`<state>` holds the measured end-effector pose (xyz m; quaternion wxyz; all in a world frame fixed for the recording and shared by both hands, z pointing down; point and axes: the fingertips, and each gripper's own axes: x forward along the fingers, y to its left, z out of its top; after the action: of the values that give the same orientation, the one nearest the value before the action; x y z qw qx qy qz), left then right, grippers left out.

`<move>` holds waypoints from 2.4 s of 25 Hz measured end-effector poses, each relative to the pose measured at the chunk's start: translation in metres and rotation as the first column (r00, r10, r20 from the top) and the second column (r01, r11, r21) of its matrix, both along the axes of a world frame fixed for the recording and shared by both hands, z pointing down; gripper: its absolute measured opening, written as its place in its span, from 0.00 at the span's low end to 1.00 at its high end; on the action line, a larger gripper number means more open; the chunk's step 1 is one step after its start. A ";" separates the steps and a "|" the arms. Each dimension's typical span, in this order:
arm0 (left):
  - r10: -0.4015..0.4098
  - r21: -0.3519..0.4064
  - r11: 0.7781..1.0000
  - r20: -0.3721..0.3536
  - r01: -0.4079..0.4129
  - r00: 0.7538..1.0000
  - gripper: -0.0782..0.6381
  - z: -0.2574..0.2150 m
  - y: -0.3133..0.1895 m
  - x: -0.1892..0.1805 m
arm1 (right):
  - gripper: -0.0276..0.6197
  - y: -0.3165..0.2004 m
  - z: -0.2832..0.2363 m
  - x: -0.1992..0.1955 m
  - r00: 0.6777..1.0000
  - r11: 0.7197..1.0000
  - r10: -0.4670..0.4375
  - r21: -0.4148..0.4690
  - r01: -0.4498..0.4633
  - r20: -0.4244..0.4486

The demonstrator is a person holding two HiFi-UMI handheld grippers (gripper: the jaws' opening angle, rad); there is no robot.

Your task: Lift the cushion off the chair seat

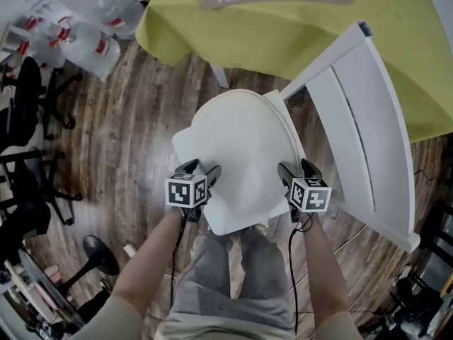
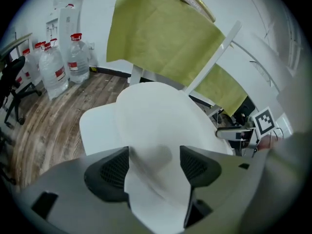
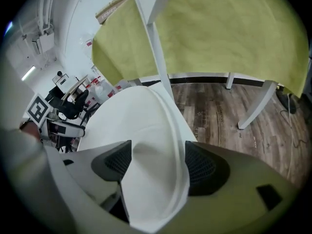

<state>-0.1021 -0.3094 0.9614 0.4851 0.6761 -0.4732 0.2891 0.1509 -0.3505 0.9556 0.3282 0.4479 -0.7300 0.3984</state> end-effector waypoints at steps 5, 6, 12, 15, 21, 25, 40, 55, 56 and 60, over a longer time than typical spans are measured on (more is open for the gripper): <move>-0.047 -0.019 0.999 0.046 0.048 0.998 0.55 0.016 0.003 -0.005 | 0.55 0.003 0.005 -0.006 0.998 0.999 0.006 0.039 -0.003 -0.055; -0.053 -0.018 0.998 0.060 0.054 0.997 0.55 0.016 0.003 -0.006 | 0.53 0.004 0.005 -0.008 0.999 0.999 0.007 0.043 -0.005 -0.054; -0.032 0.003 0.999 0.054 0.032 0.998 0.40 0.011 0.000 -0.001 | 0.31 0.011 0.001 -0.015 1.000 1.000 0.013 0.014 -0.013 -0.026; -0.037 0.025 0.999 0.032 0.036 0.999 0.31 -0.005 -0.005 -0.002 | 0.21 0.015 -0.009 -0.014 0.999 1.000 0.015 0.002 -0.015 -0.036; -0.063 0.081 0.995 -0.022 0.064 0.998 0.26 -0.058 -0.001 -0.005 | 0.20 0.035 -0.047 -0.020 0.997 1.000 -0.001 0.012 0.002 -0.072; -0.067 0.112 0.991 -0.033 0.070 0.997 0.26 -0.104 0.004 -0.014 | 0.20 0.037 -0.097 -0.028 0.999 0.998 -0.001 0.055 0.004 -0.052; -0.023 0.336 0.941 -0.073 0.046 0.997 0.26 -0.339 0.017 -0.025 | 0.20 0.049 -0.344 -0.038 0.999 0.952 -0.038 0.303 0.040 -0.011; -0.001 0.565 0.821 -0.137 0.079 0.991 0.26 -0.551 0.066 -0.025 | 0.20 0.101 -0.571 -0.039 0.995 0.836 -0.093 0.545 0.061 0.031; 0.005 0.578 0.812 -0.132 0.073 0.991 0.26 -0.562 0.069 -0.026 | 0.20 0.104 -0.582 -0.039 0.994 0.828 -0.099 0.557 0.061 0.039; 0.022 0.630 0.775 -0.106 0.050 0.994 0.26 -0.600 0.078 -0.022 | 0.20 0.119 -0.615 -0.036 0.991 0.792 -0.124 0.605 0.074 0.042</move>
<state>-0.1243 -0.2311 0.3615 0.2569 0.8107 -0.5209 0.0735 0.1146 -0.2318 0.3409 0.1599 0.4739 -0.8536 0.1454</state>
